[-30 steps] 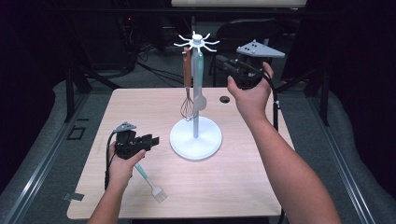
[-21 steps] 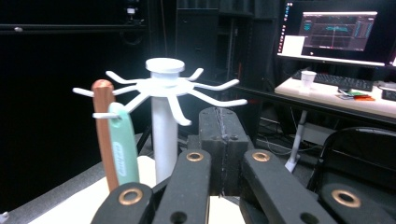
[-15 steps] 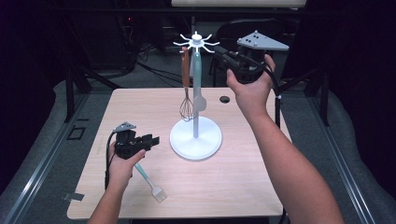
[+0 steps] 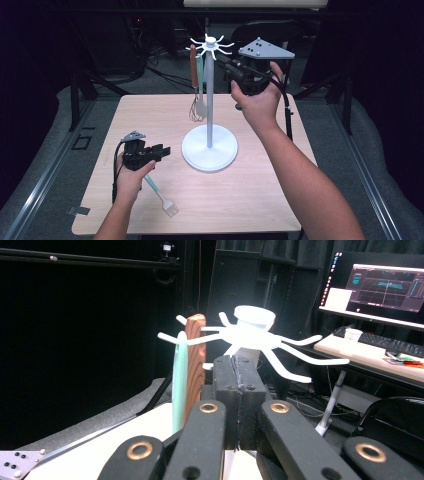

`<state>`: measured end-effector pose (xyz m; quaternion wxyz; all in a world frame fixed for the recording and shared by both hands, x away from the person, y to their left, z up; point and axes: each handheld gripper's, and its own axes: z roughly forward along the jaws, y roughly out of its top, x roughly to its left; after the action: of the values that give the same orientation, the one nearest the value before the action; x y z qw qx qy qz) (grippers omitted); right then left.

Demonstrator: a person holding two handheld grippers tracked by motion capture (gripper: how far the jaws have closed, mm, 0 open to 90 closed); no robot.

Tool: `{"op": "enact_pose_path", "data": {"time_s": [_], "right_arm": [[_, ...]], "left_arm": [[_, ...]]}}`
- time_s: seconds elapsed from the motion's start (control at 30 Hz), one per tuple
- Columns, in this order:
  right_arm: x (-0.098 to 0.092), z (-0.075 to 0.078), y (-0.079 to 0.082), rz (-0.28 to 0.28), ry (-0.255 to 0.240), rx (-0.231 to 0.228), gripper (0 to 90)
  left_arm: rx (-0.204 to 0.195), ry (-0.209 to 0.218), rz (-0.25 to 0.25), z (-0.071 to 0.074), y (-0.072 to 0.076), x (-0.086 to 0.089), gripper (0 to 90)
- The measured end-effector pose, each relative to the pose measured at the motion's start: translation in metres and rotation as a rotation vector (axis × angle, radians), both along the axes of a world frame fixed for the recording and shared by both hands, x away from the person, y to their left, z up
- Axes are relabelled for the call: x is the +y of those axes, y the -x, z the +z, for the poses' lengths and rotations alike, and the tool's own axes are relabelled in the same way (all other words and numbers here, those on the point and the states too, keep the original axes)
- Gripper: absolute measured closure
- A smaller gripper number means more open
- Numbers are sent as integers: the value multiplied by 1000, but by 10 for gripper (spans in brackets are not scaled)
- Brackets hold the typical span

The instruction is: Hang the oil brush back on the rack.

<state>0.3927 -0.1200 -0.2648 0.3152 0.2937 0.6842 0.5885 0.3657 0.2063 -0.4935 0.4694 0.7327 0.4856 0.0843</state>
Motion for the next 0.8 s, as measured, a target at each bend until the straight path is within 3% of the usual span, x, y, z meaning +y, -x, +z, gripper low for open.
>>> {"op": "enact_pose_path", "data": {"time_s": [0.43, 0.8], "right_arm": [[2, -8, -1, -7, 12, 24, 900], [2, -58, 2, 0, 46, 89, 887]], "left_arm": [[-1, -2, 8, 0, 0, 2, 573], [-1, -14, 29, -2, -1, 7, 569]]}}
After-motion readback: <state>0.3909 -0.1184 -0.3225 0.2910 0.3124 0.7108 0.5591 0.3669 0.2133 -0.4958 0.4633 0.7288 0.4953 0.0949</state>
